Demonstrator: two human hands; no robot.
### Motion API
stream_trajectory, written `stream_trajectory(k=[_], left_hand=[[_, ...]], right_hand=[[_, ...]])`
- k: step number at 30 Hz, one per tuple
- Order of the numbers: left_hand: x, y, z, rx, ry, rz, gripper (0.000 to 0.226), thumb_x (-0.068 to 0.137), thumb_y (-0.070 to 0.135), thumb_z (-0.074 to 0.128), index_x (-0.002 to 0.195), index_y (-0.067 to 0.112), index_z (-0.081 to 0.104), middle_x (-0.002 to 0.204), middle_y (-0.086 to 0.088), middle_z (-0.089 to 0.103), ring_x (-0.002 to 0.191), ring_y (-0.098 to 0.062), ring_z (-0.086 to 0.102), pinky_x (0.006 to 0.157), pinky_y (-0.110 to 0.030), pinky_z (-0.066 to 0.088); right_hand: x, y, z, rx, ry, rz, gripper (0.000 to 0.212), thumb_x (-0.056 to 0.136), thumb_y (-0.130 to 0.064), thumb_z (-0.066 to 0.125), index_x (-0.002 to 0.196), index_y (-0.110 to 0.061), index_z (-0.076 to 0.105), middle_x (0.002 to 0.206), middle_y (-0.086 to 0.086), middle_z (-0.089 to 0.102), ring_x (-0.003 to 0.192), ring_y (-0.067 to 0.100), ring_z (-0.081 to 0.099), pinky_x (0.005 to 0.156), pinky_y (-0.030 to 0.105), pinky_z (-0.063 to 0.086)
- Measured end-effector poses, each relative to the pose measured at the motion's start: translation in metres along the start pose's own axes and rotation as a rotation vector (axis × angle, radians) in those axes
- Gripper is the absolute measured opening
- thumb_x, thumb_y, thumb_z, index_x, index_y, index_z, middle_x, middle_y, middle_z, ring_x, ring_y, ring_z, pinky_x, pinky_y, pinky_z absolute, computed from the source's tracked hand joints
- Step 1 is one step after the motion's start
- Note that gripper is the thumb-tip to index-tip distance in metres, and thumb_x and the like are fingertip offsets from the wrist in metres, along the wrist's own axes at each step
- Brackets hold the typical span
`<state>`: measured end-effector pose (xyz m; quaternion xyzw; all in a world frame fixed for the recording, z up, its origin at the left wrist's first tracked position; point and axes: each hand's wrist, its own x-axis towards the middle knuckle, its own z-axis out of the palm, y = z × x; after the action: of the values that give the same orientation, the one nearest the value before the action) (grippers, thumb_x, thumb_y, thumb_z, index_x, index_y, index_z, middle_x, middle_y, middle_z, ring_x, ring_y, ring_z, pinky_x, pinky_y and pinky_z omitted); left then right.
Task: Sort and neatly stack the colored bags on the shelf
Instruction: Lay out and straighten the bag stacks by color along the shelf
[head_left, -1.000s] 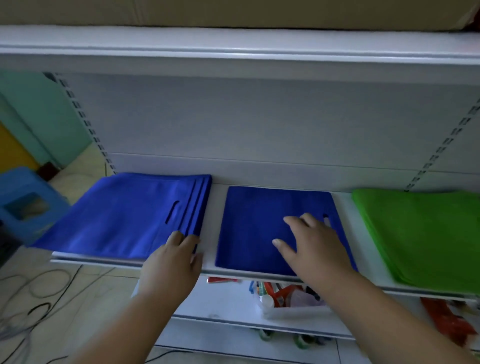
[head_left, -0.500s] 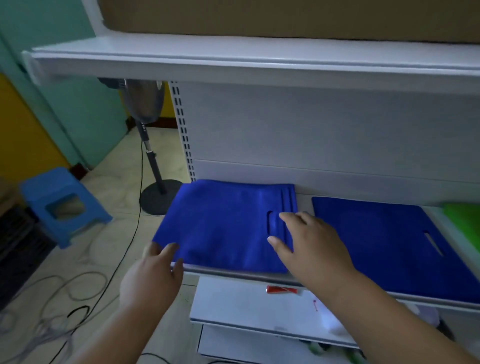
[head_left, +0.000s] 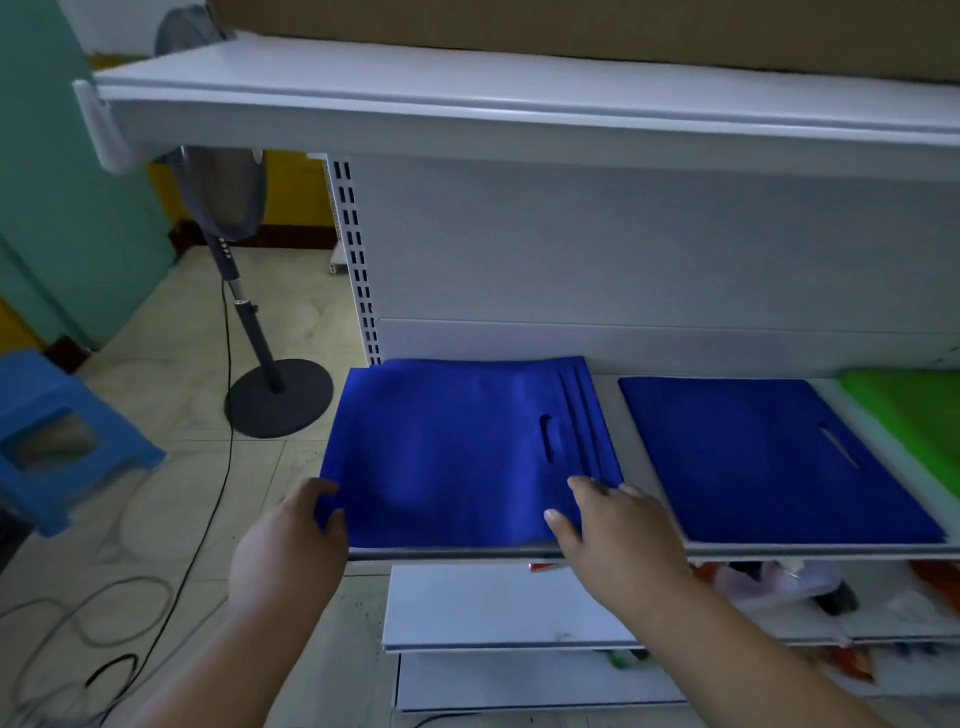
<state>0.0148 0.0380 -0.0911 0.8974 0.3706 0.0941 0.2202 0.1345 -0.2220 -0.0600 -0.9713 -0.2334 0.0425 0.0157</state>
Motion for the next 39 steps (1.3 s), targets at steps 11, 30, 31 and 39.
stream_trajectory(k=[11,30,31,39], left_hand=[[-0.002,-0.01,-0.01,-0.153,-0.176,-0.034,0.014,0.096,0.022,0.051,0.102,0.034,0.052,0.08,0.005,0.061,0.062,-0.017,0.061,0.053,-0.031,0.05],[-0.033,0.031,-0.006,-0.16,0.07,0.054,0.029,0.099,0.023,0.047,0.12,0.031,0.064,0.089,0.01,0.063,0.069,-0.014,0.054,0.052,-0.023,0.035],[-0.034,0.042,-0.001,-0.184,0.083,0.064,0.029,0.099,0.023,0.047,0.121,0.03,0.065,0.089,0.009,0.063,0.069,-0.013,0.052,0.052,-0.021,0.033],[-0.049,0.146,0.053,-0.184,0.085,0.23,0.029,0.099,0.024,0.048,0.122,0.03,0.064,0.109,0.005,0.07,0.092,-0.02,0.062,0.059,-0.027,0.035]], right_hand=[[-0.011,-0.003,0.007,0.165,0.059,0.215,0.07,0.092,-0.068,0.033,0.142,-0.021,0.035,0.123,0.003,0.055,0.104,0.02,0.056,0.082,0.031,0.048],[-0.004,0.041,-0.028,0.291,0.527,-0.087,0.039,0.093,-0.032,0.055,0.131,-0.022,0.06,0.049,-0.012,0.021,0.043,0.011,0.031,0.043,0.014,0.015],[-0.006,0.052,-0.029,0.296,0.564,-0.086,0.04,0.093,-0.033,0.053,0.13,-0.02,0.061,0.05,-0.013,0.022,0.043,0.013,0.033,0.044,0.014,0.017],[-0.032,0.166,-0.039,0.361,0.555,0.126,0.043,0.095,-0.031,0.054,0.137,-0.022,0.055,0.066,0.001,0.061,0.059,0.018,0.055,0.051,0.03,0.044]])
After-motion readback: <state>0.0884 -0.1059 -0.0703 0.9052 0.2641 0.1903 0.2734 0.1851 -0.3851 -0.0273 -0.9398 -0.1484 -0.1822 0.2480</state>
